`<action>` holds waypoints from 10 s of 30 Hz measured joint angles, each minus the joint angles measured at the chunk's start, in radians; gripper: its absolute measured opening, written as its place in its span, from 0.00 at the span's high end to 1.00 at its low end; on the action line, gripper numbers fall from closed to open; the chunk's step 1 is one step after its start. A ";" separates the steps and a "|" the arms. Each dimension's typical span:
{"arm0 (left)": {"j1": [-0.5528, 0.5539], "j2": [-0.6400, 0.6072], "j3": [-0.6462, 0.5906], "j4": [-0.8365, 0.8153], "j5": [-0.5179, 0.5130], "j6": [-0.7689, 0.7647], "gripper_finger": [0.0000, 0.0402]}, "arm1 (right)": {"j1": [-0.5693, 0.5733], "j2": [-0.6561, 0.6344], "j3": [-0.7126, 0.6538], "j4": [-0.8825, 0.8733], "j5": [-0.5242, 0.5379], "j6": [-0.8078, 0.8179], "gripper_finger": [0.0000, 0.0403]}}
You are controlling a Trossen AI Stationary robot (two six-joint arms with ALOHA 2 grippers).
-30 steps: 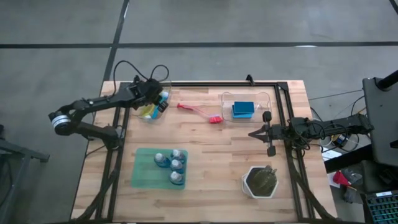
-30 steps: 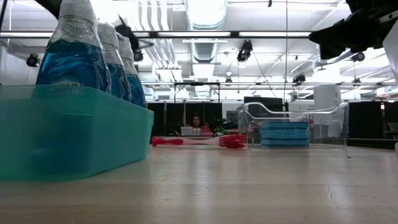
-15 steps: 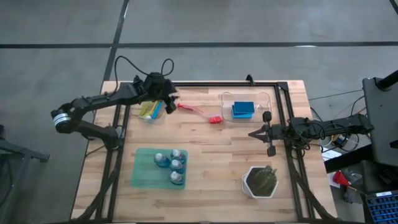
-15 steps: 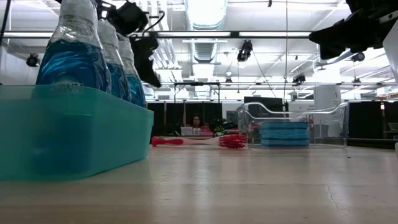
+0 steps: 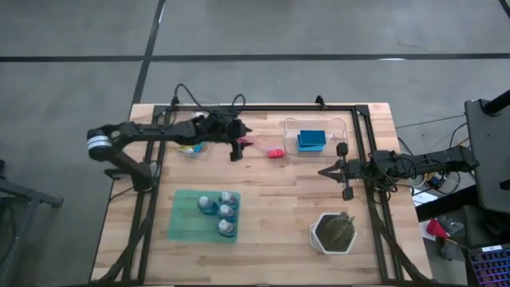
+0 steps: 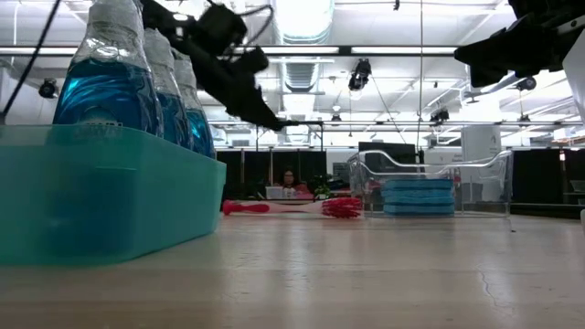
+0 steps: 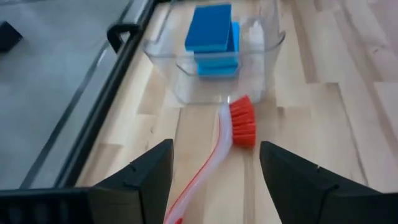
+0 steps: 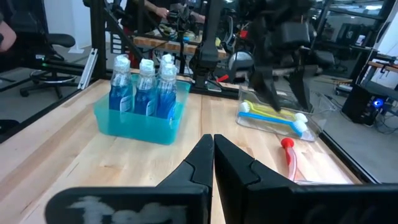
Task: Pick & Place Kitchen Sink Supplies
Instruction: Put the red dishwashing brush into the left transparent bin, then return to Home Position
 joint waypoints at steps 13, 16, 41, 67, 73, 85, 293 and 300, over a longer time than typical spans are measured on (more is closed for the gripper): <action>0.002 0.312 0.212 -0.075 -0.021 0.003 0.42 | 0.000 0.000 0.000 0.000 0.000 -0.001 0.98; 0.002 0.374 0.257 -0.119 -0.067 0.006 0.42 | 0.000 0.000 0.000 0.000 0.000 -0.002 0.98; 0.004 0.498 0.291 -0.241 -0.110 0.072 0.84 | 0.000 0.000 0.000 0.000 0.000 -0.001 0.98; 0.030 -0.011 0.293 -0.531 -0.634 -0.063 0.90 | 0.000 0.000 0.000 0.000 0.000 0.000 0.98; 0.130 -0.197 0.281 -0.715 -0.625 -0.240 0.93 | 0.000 0.000 0.000 0.000 0.000 -0.001 0.98; 0.368 -0.304 -0.028 -0.575 -0.374 -0.246 0.93 | 0.000 0.000 0.000 0.000 0.000 -0.001 0.98; -0.611 -1.426 -0.878 -0.075 -0.513 -0.137 1.00 | 0.000 0.000 0.000 0.000 0.000 0.000 0.98; -0.611 -1.426 -0.878 -0.075 -0.513 -0.136 1.00 | 0.000 0.000 0.000 0.000 0.000 -0.002 0.98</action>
